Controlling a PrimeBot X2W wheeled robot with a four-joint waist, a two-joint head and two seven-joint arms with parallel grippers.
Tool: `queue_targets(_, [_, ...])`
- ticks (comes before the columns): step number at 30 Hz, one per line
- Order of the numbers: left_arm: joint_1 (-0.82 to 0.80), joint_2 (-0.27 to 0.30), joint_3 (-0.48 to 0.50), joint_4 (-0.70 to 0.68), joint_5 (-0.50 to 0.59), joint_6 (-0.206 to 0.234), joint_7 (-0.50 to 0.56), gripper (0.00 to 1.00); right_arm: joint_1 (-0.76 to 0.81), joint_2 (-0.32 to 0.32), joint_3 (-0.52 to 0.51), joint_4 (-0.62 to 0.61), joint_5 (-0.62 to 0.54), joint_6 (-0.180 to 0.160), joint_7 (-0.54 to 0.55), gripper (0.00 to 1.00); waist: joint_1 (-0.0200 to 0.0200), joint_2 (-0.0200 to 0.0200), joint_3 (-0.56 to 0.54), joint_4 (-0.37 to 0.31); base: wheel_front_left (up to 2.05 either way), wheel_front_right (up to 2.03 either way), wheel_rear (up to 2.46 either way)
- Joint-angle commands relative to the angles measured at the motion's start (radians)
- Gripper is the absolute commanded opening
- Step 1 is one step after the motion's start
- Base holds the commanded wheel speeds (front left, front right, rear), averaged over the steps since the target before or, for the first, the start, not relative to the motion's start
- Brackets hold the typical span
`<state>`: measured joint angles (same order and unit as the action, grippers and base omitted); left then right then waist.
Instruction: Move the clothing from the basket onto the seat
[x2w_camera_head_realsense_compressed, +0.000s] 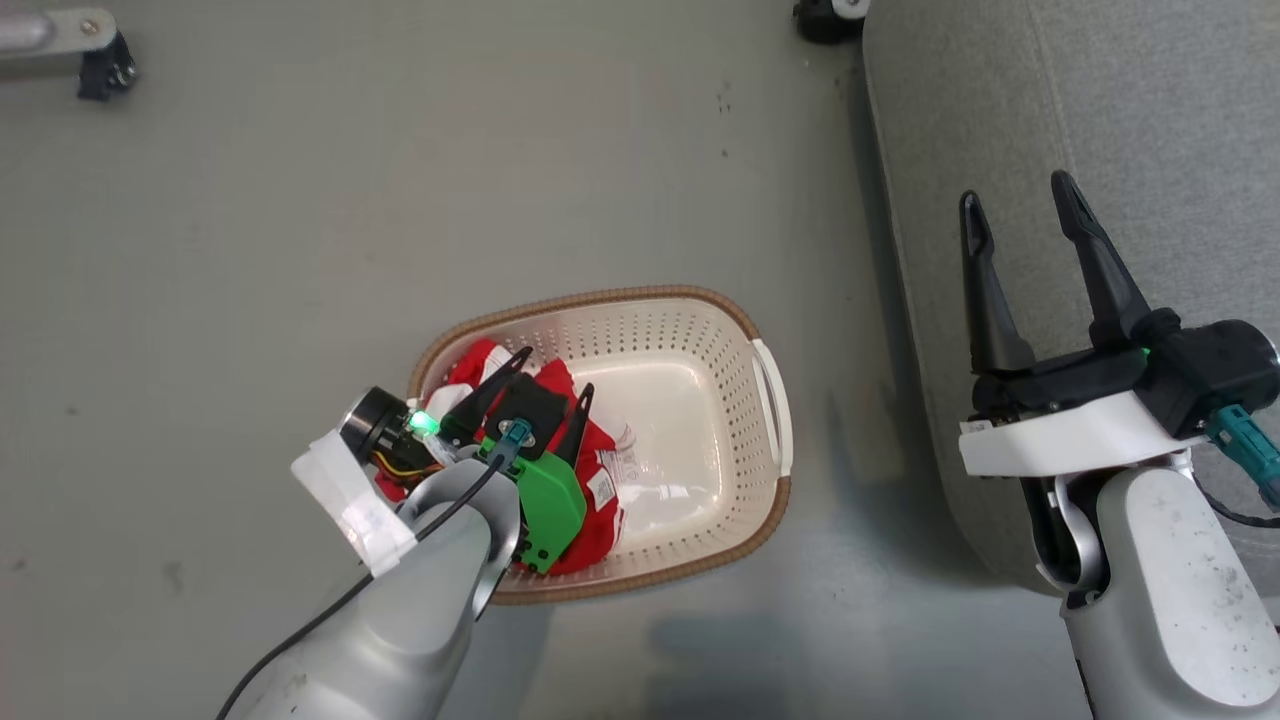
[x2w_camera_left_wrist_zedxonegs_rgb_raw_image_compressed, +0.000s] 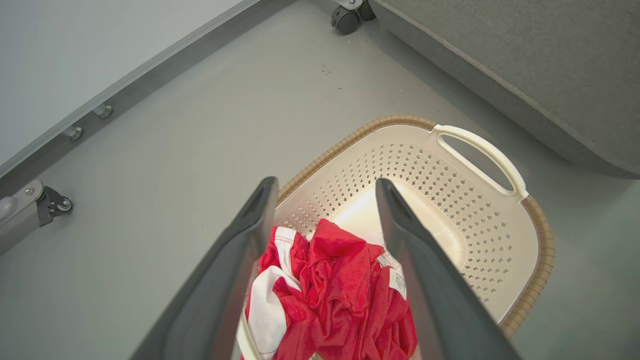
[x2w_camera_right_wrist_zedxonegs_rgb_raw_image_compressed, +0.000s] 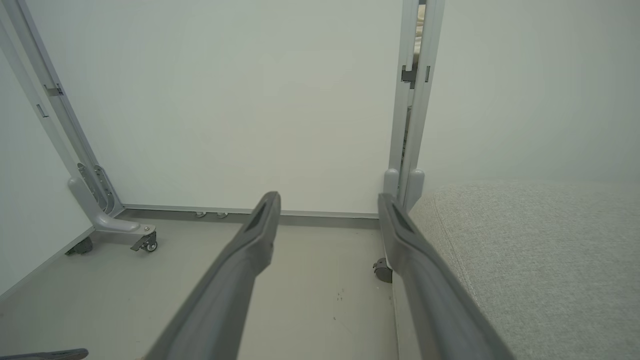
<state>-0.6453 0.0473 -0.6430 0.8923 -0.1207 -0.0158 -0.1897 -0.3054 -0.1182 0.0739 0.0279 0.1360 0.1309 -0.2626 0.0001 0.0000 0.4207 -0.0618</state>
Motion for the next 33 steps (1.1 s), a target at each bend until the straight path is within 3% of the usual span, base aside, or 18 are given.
queue_targets(1, [-0.043,0.007,-0.019,0.025,-0.006,0.012,0.013,1.0,-0.023,0.003,0.0,-0.014,0.0,0.0,-0.003,1.0,-0.0001,0.0,0.158,-0.054,0.0,0.0,0.0])
queue_targets(10, [-0.198,0.007,-0.125,0.188,-0.019,0.051,0.106,1.0,-0.079,0.03,0.024,-0.081,0.01,0.0,-0.003,1.0,-0.0001,0.0,0.312,-0.106,0.0,0.0,0.0])
queue_targets(19, [-0.319,0.012,-0.147,0.335,-0.016,0.095,0.154,1.0,-0.116,0.049,0.046,-0.113,0.019,0.0,-0.003,1.0,-0.0001,0.0,0.419,-0.142,0.0,0.0,0.0])
queue_targets(27, [-0.385,0.05,-0.156,0.378,-0.009,0.138,0.19,1.0,-0.129,0.059,0.055,-0.133,0.021,0.0,-0.003,1.0,-0.0001,0.0,0.478,-0.156,0.0,0.0,0.0])
queue_targets(33, [-0.407,0.073,-0.15,0.391,-0.029,0.132,0.249,1.0,-0.136,0.061,0.066,-0.137,0.029,0.0,-0.003,1.0,-0.0001,0.0,0.51,-0.17,0.0,0.0,0.0])
